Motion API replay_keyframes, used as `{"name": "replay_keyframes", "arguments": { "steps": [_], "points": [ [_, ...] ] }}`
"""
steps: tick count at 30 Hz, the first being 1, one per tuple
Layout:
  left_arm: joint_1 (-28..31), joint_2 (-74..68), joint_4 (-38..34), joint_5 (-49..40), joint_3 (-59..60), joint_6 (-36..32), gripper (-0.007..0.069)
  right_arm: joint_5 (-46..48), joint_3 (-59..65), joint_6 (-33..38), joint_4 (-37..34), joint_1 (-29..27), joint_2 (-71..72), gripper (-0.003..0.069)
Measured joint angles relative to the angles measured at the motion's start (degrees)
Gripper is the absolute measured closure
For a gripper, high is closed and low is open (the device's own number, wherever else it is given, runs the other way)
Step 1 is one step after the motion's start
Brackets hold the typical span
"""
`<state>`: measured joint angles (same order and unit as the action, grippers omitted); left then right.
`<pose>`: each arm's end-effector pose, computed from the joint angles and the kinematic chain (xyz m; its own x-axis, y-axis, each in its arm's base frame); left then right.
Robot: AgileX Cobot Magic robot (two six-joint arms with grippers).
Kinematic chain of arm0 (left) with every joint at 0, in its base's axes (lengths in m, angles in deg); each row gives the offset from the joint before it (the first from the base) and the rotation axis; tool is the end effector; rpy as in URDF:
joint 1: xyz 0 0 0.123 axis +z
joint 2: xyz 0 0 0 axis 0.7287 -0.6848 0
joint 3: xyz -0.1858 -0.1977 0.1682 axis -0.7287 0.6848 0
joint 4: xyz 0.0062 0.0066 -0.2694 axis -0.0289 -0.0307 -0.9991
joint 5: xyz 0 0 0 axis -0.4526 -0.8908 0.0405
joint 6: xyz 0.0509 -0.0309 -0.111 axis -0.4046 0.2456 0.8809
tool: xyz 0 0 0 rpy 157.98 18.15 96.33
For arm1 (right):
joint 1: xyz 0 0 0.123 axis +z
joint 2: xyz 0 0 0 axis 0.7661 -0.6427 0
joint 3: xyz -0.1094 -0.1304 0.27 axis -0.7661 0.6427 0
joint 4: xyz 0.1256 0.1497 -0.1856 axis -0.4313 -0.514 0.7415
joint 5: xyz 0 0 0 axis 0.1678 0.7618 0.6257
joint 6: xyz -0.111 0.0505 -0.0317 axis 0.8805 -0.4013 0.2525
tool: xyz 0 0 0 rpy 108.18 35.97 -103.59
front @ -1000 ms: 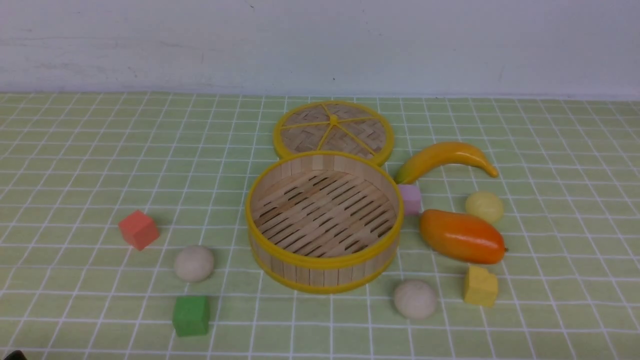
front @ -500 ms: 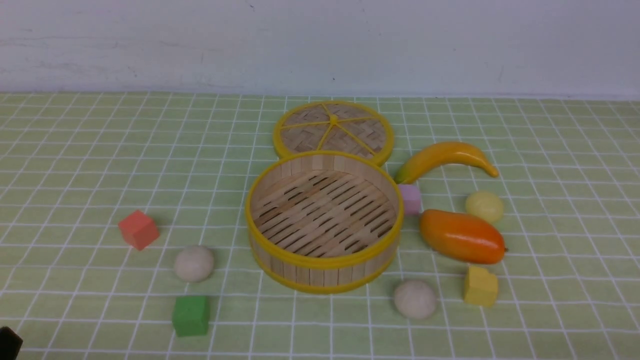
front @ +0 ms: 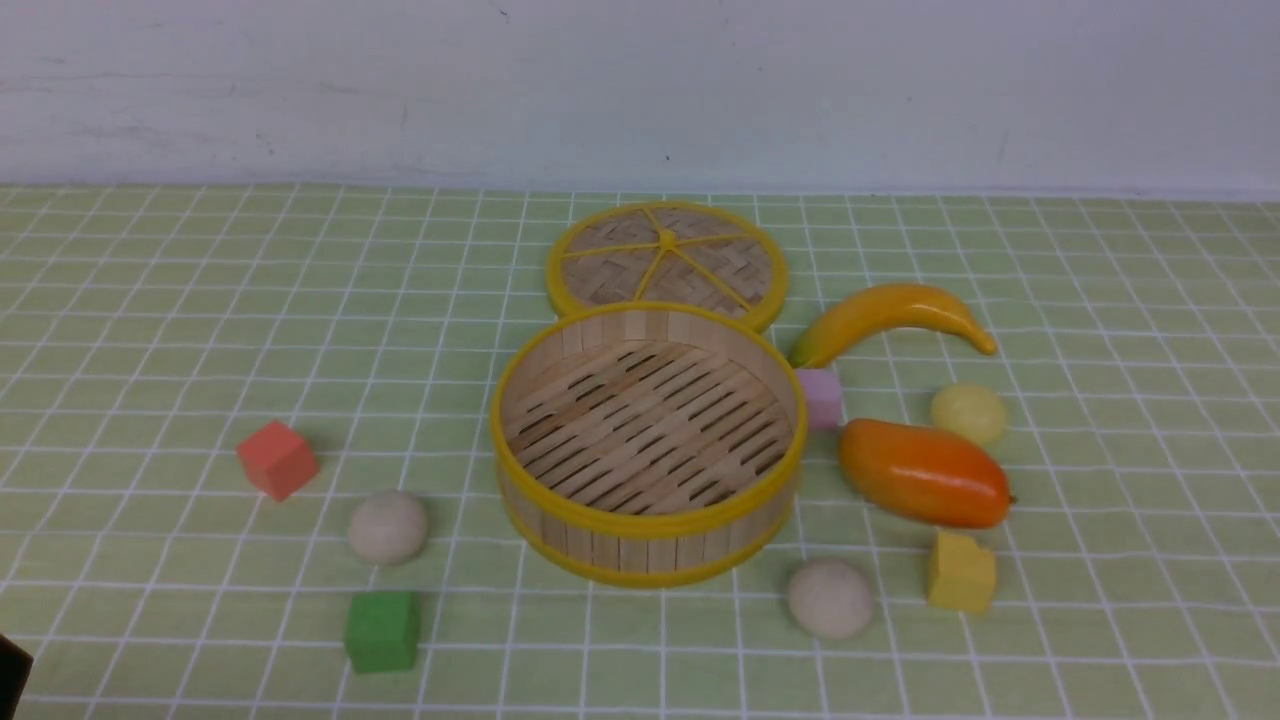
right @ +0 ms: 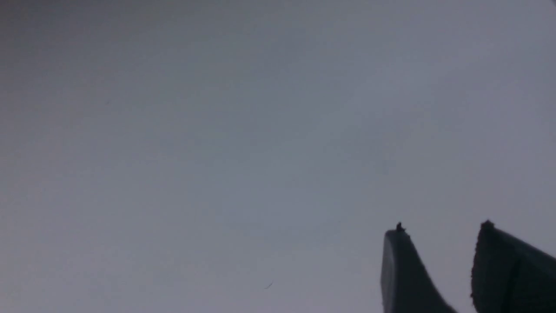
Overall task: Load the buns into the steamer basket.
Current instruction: Use the right arm to grab a steamed stuffed bun
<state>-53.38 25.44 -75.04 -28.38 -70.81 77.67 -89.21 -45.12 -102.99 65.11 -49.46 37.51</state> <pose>0.0747 -0.0086 0.2060 0.0184 -0.4312 -0.9021 0.1356 0.8950 -0.4250 0.0133 0.0001 0.4753 0.5340 0.3410 -0.7737 -0.2004 0.9400 0.2760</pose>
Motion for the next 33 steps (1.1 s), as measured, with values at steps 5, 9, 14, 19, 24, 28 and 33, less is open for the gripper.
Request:
{"name": "replay_keyframes", "arguments": {
  "steps": [5, 9, 14, 19, 24, 28, 33],
  "points": [
    [0.0, 0.0, -0.89, 0.0, 0.0, 0.0, 0.0386, 18.74, -15.47, 0.0, 2.17, 0.0, -15.14, 0.0418],
    [0.0, 0.0, -1.1, 0.0, 0.0, 0.0, 0.0386, 25.83, -17.78, 0.0, 6.71, 0.0, -24.67, 0.0418],
    [0.0, 0.0, -1.09, 0.0, 0.0, 0.0, 0.0386, 26.14, -15.55, 0.0, 10.03, 0.0, -35.13, 0.0418],
    [0.0, 0.0, -1.09, -0.45, 0.0, 0.0, 0.0386, 29.27, -14.91, 0.0, 6.4, 0.0, -48.49, 0.0418],
    [0.0, 0.0, -1.11, -0.45, 0.0, 0.0, 0.0386, 36.96, -20.64, 1.85, 1.18, 0.43, -63.7, 0.0418],
    [0.0, 0.0, -1.39, -0.45, 0.0, 0.0, 0.0386, 41.54, -27.88, 5.77, 0.81, 2.91, -73.94, 0.0418],
    [0.0, 0.0, -1.68, -0.45, 0.0, 0.0, 0.0386, 49.32, -43.94, 7.07, 3.72, 8.02, -91.84, 0.0418]
  ]
}}
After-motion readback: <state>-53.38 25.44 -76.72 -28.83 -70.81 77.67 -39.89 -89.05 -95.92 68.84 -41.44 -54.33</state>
